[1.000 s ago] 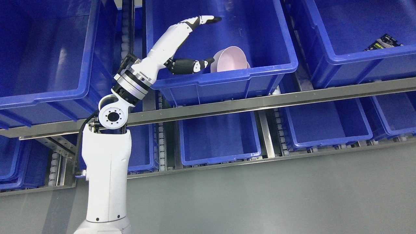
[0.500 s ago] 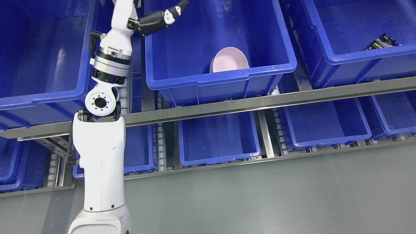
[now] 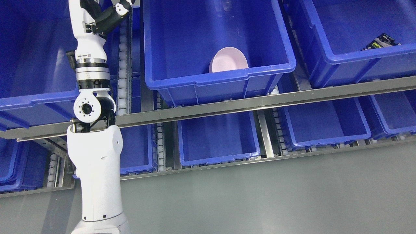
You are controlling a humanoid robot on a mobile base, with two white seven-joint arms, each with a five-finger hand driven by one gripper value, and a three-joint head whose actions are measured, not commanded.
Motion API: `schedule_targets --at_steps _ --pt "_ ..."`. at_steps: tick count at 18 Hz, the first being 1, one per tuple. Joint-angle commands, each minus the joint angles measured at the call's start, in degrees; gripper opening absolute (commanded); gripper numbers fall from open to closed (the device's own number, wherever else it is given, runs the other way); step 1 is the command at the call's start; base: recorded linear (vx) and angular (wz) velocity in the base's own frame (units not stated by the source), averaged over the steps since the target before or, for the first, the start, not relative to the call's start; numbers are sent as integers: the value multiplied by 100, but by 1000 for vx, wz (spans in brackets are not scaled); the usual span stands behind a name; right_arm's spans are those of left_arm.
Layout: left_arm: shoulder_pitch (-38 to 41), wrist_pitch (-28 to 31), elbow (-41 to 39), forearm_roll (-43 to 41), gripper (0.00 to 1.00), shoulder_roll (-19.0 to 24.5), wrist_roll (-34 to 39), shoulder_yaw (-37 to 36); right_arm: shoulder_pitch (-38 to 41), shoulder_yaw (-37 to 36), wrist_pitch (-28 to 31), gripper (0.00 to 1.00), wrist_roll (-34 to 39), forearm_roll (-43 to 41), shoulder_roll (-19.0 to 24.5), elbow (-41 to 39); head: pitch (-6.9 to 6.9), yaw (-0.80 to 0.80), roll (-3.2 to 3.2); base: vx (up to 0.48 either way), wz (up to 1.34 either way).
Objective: Stack pink IKEA bowls on left shelf middle
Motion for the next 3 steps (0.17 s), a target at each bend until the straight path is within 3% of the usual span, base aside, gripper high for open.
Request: schedule_targets --at_steps 1,3 --pt "142 118 -185 251 100 100 11 180 0 -26 3 100 1 -9 -100 -100 0 0 0 0 0" --pt "142 127 -185 251 100 100 11 162 0 -26 3 100 1 -9 -100 -100 0 0 0 0 0"
